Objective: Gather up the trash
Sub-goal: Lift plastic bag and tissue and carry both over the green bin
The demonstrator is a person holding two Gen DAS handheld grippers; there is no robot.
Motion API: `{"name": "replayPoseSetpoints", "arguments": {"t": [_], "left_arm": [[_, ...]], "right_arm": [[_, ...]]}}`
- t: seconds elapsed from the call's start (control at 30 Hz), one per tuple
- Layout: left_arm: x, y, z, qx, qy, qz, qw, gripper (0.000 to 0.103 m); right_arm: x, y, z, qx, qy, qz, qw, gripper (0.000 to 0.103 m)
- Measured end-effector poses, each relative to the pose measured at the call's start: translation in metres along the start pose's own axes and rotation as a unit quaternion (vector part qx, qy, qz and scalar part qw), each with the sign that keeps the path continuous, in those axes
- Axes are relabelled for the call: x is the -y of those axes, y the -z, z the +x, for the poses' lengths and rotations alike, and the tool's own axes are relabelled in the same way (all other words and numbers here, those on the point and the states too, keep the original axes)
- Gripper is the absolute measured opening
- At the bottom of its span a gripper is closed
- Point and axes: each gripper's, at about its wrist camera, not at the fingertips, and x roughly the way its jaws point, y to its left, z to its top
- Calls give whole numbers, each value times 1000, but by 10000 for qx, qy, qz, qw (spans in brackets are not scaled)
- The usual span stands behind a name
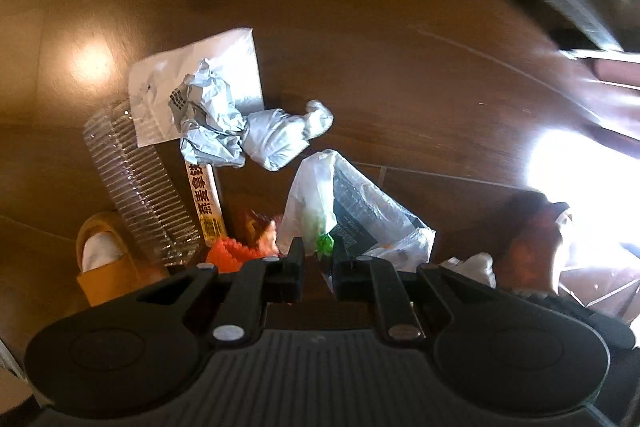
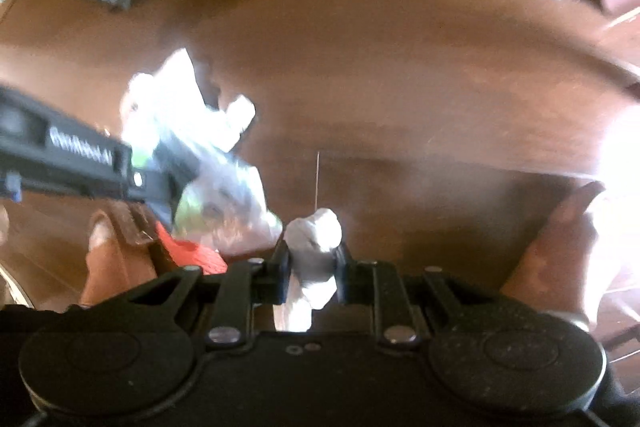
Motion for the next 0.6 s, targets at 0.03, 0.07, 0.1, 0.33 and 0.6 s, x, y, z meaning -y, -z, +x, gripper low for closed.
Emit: {"name": "replayPoseSetpoints", "arguments": {"t": [0.03, 0.07, 0.1, 0.33, 0.6], "left_arm": [[1, 6, -14, 92, 35, 52, 9999, 12], [3, 11, -26, 185, 84, 96, 9997, 13], [5, 17, -38, 284, 153, 134, 9994, 13], [39, 63, -123, 1152, 394, 565, 9910, 13], [88, 135, -226, 2273, 455, 1336, 9636, 13]], "right_arm": [[0, 1, -16, 149, 45, -25, 9999, 20], [0, 3, -28, 266, 68, -27, 9996, 20], [1, 6, -44, 399, 47, -14, 9992, 20], [8, 46, -144, 1379, -74, -58, 9904, 20], [8, 94, -250, 2475, -51, -157, 9687, 20]]}}
